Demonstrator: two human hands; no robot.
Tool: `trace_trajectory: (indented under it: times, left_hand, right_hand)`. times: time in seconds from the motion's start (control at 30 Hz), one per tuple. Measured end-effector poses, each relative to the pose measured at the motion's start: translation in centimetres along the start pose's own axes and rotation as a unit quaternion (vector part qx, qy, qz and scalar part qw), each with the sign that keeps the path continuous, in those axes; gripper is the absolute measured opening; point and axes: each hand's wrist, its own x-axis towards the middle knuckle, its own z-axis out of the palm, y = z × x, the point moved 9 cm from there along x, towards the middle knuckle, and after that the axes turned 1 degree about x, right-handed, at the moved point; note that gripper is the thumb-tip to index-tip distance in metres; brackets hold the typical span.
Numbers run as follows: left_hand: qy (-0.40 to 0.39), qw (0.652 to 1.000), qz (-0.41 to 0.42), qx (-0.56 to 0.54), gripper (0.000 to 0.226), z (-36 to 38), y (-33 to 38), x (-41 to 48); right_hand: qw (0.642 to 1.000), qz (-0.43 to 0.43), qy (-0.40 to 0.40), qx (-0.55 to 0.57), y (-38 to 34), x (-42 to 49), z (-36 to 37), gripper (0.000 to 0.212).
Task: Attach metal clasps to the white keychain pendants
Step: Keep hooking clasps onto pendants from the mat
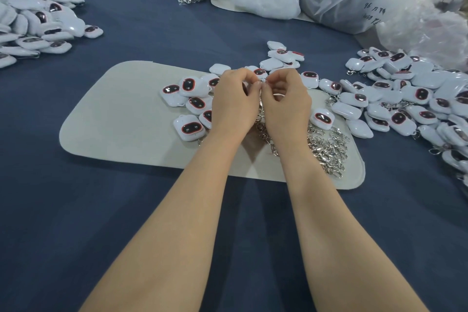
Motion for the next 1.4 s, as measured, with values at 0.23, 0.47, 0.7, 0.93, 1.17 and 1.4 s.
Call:
trace_trajectory:
  times: [0.23, 0.47, 0.7, 0.93, 1.17, 1.4]
  left_hand:
    - [0.013, 1.0, 0.01, 0.026, 0.008, -0.1, 0.1, 0.0]
    - [0.009, 0.999, 0.035, 0.038, 0.009, 0.0, 0.7, 0.0]
    - [-0.002, 0.997, 0.051, 0.062, 0.013, 0.2, 0.9, -0.1]
    - [0.0, 0.996, 0.047, 0.073, 0.013, 0.2, 0.7, 0.0]
    - [-0.014, 0.999, 0.036, 0.026, 0.009, 0.6, 0.5, 0.0]
    - [-0.047, 0.993, -0.045, -0.1, 0.036, 1.1, -0.6, 0.0]
  right_hand:
    - [1.0, -0.005, -0.011, -0.01, 0.0, 0.0, 0.2, 0.016]
    - [1.0, -0.009, -0.012, -0.009, 0.1, 0.3, 0.1, 0.016]
    - [1.0, -0.019, -0.016, -0.017, 0.0, 0.2, 0.2, 0.018]
    - [0.997, -0.048, -0.031, -0.043, -0.4, 0.2, 0.4, 0.019]
    - [0.999, -0.031, -0.009, -0.025, 0.2, 0.3, -0.2, 0.018]
    - [0.997, 0.025, 0.069, -0.02, 1.8, 0.7, -2.0, 0.016]
